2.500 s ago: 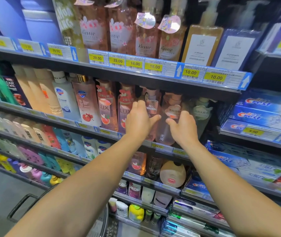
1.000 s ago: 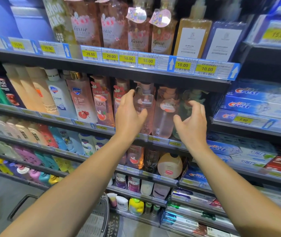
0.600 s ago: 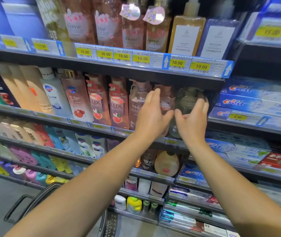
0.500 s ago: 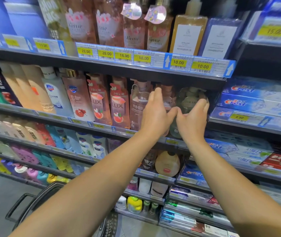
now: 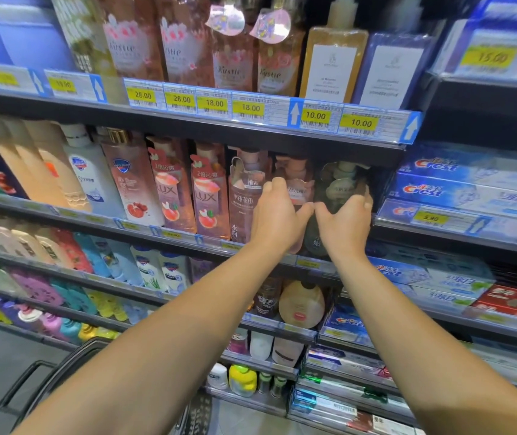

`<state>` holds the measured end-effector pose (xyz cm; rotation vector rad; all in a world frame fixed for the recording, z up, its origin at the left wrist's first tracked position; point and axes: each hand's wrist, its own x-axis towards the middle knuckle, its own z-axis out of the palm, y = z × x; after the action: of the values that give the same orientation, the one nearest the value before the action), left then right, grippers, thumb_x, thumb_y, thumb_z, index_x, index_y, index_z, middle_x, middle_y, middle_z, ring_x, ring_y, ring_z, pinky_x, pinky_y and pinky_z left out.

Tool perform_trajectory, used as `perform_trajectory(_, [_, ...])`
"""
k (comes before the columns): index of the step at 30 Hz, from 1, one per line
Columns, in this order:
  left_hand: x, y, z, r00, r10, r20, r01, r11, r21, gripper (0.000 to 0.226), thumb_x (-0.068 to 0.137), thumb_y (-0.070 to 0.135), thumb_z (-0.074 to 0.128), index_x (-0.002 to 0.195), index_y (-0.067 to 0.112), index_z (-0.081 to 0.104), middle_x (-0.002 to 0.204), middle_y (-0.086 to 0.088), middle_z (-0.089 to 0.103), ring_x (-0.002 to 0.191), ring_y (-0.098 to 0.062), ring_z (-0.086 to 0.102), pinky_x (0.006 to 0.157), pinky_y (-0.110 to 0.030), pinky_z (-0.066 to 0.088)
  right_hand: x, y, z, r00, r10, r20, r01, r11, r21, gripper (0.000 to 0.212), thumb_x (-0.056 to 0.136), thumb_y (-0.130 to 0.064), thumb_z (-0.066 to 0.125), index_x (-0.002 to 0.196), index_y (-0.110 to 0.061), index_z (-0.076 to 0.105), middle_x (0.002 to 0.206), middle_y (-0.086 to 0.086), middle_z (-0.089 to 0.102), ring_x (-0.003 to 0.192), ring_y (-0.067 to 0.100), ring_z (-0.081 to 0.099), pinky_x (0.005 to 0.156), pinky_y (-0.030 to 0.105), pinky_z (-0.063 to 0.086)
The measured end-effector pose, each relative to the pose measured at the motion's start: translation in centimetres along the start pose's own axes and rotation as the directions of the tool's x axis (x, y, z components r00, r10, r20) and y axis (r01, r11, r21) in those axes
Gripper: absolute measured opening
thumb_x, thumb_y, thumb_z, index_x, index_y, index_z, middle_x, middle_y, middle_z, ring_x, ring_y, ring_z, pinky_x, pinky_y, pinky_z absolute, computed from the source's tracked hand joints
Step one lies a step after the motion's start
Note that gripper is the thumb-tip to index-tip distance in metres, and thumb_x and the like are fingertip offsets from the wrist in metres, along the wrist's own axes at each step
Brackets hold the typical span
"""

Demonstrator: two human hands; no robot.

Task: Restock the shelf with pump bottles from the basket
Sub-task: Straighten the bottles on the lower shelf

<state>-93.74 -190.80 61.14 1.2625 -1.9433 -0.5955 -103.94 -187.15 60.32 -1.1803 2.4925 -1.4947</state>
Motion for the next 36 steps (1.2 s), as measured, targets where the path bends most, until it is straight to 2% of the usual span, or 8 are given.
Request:
perform_trajectory(4, [0.3, 0.0, 0.3, 1.000, -0.018, -0.025, 0.019, 1.000, 0.024, 0.041, 0.090, 0.035, 0.065, 0.117, 0.008, 0.049, 0.117, -0.011, 0.051, 0.107, -0.033, 0.055, 0.088, -0.045, 0.049, 0.6, -0.2, 0.2, 1.000, 0.030, 0.006, -0.029, 0.998, -0.053, 0.036, 0.086, -0.024, 0.069, 0.109, 0.003, 0.061, 0.139, 0.016, 0.043, 0.118, 0.031, 0.051, 0.092, 0.032, 0.043])
perform_trajectory(9, [0.6, 0.1, 0.3, 0.999, -0.022, -0.047, 0.024, 0.998, 0.050, 0.035, 0.092, 0.031, 0.064, 0.115, 0.008, 0.050, 0.117, -0.012, 0.052, 0.107, -0.033, 0.055, 0.089, -0.044, 0.048, 0.8, -0.6, 0.1, 0.998, 0.068, 0.013, -0.066, 0.992, -0.105, 0.033, 0.088, -0.020, 0.068, 0.111, 0.003, 0.062, 0.135, 0.016, 0.046, 0.113, 0.035, 0.055, 0.089, 0.035, 0.046])
perform_trajectory(16, [1.1, -0.1, 0.3, 1.000, -0.007, -0.022, 0.009, 0.996, 0.083, 0.037, 0.093, 0.031, 0.064, 0.115, 0.005, 0.050, 0.118, -0.015, 0.054, 0.109, -0.036, 0.055, 0.091, -0.046, 0.047, 0.1, -0.8, -0.5, 0.999, 0.048, 0.015, -0.046, 0.993, -0.111, 0.045, 0.087, -0.027, 0.071, 0.119, 0.000, 0.056, 0.149, 0.015, 0.034, 0.123, 0.038, 0.049, 0.098, 0.040, 0.042])
perform_trajectory(20, [1.4, -0.1, 0.1, 1.000, -0.014, 0.007, 0.013, 0.996, 0.087, 0.038, 0.093, 0.031, 0.065, 0.116, 0.004, 0.052, 0.118, -0.016, 0.055, 0.109, -0.035, 0.055, 0.089, -0.044, 0.047, -0.3, -0.6, -0.7, 1.000, 0.024, -0.012, -0.025, 0.992, -0.126, 0.050, 0.086, -0.033, 0.072, 0.120, -0.002, 0.052, 0.142, 0.014, 0.040, 0.121, 0.036, 0.050, 0.094, 0.039, 0.044])
perform_trajectory(28, [1.7, -0.7, 0.0, 0.999, 0.025, 0.028, -0.026, 0.999, 0.030, 0.037, 0.090, 0.030, 0.067, 0.109, 0.002, 0.054, 0.111, -0.018, 0.056, 0.099, -0.036, 0.060, 0.085, -0.047, 0.052, -0.6, 0.1, -0.9, 1.000, -0.015, -0.021, 0.013, 0.994, -0.111, 0.053, 0.085, -0.032, 0.073, 0.122, -0.004, 0.048, 0.132, 0.012, 0.043, 0.118, 0.031, 0.050, 0.093, 0.038, 0.044])
perform_trajectory(32, [1.9, -0.8, -0.2, 0.999, 0.033, 0.037, -0.033, 0.999, 0.004, 0.036, 0.089, 0.031, 0.069, 0.105, 0.003, 0.054, 0.107, -0.017, 0.056, 0.086, -0.036, 0.067, 0.076, -0.049, 0.058, -0.5, 0.2, -1.0, 1.000, -0.014, -0.006, 0.013, 0.992, -0.127, 0.052, 0.085, -0.033, 0.071, 0.121, -0.004, 0.048, 0.131, 0.011, 0.044, 0.116, 0.031, 0.051, 0.091, 0.038, 0.044])
perform_trajectory(36, [2.0, -0.8, -0.3, 0.998, 0.046, 0.041, -0.047, 0.999, 0.022, 0.035, 0.088, 0.031, 0.069, 0.104, 0.003, 0.054, 0.106, -0.017, 0.057, 0.082, -0.036, 0.068, 0.074, -0.049, 0.058, -0.4, 0.2, -1.0, 1.000, -0.009, 0.005, 0.010, 0.992, -0.129, 0.052, 0.086, -0.034, 0.071, 0.122, -0.004, 0.048, 0.130, 0.011, 0.045, 0.116, 0.031, 0.051, 0.092, 0.040, 0.044])
